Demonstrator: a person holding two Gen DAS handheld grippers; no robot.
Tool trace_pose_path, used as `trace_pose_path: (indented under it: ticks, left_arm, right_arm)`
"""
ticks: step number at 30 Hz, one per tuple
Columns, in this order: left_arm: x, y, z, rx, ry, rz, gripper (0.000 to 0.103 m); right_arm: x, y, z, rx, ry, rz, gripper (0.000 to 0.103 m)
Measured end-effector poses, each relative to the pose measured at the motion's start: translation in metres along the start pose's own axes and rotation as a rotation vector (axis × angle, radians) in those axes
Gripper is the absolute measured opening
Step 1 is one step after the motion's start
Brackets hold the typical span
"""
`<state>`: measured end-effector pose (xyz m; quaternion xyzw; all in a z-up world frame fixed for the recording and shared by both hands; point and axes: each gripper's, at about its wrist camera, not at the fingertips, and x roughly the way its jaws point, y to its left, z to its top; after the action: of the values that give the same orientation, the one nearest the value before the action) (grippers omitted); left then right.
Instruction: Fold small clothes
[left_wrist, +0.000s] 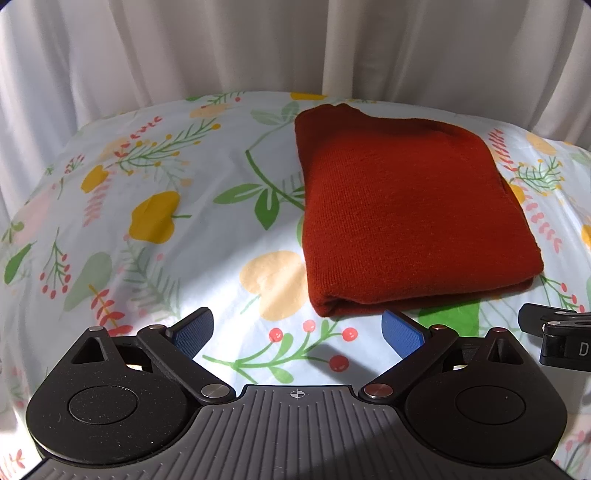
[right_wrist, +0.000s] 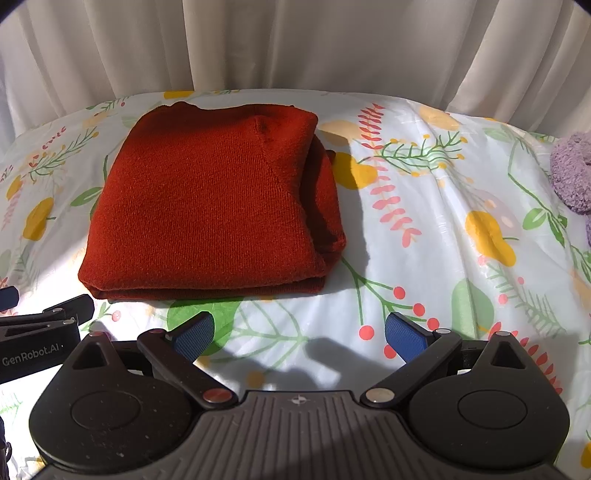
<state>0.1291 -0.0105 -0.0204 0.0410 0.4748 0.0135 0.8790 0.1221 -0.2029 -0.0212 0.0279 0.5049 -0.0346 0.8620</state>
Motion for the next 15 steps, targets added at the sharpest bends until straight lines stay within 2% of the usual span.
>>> trace_pose_path:
  ticks: [15]
  left_arm:
    - [0.002, -0.0005, 0.0006, -0.003, 0.007, -0.009, 0.1]
  right_arm:
    - [0.0, 0.0011, 0.0, -0.002, 0.001, -0.002, 0.099]
